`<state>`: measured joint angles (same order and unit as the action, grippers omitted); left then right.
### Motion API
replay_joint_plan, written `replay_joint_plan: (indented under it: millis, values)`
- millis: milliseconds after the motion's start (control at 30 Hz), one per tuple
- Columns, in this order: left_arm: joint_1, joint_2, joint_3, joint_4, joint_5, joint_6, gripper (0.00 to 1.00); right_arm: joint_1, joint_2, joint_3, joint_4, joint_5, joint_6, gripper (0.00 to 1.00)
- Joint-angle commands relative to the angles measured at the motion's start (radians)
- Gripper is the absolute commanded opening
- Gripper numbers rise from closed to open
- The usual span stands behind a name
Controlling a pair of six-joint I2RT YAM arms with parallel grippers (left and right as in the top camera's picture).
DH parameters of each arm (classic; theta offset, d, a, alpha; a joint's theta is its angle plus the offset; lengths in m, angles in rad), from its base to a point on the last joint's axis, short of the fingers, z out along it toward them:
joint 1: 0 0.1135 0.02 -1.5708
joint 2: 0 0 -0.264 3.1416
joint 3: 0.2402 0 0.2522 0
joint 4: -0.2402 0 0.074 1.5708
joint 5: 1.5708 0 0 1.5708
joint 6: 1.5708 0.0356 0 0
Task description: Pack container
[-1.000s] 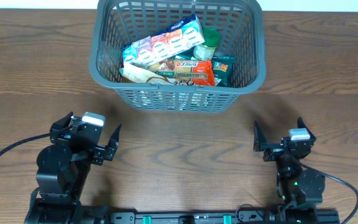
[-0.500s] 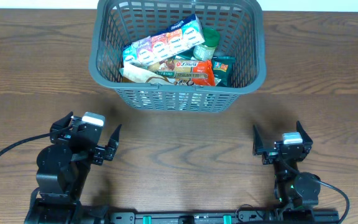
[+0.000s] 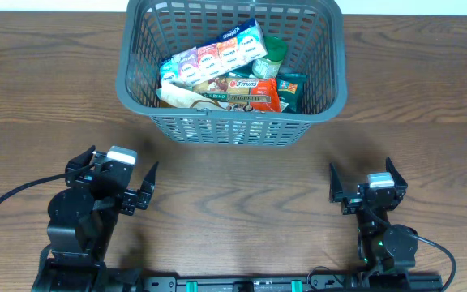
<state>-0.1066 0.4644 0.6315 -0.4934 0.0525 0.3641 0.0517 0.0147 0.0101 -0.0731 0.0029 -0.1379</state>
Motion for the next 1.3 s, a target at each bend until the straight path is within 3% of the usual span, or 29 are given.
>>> replay_joint_plan:
  millis: [0,633,867,1000,1167,1267]
  values:
    - [-0.004,-0.002,0.004,0.002,0.007,0.005,0.99,0.008,-0.01,-0.005,-0.002,0.0,0.018,0.99]
    - [0.004,-0.006,0.004,-0.001,0.007,0.004,0.99,0.008,-0.01,-0.005,-0.002,0.0,0.018,0.99]
    - [0.007,-0.141,-0.046,-0.056,0.077,-0.168,0.99,0.008,-0.01,-0.005,-0.002,0.0,0.018,0.99]
    - [0.007,-0.248,-0.183,0.115,0.061,-0.196,0.99,0.008,-0.01,-0.005,-0.002,0.0,0.018,0.99]
    - [0.007,-0.348,-0.378,0.387,-0.064,-0.269,0.99,0.008,-0.01,-0.005,-0.002,0.0,0.018,0.99]
    - [0.007,-0.384,-0.455,0.47,-0.109,-0.277,0.99,0.008,-0.01,-0.005,-0.002,0.0,0.018,0.99]
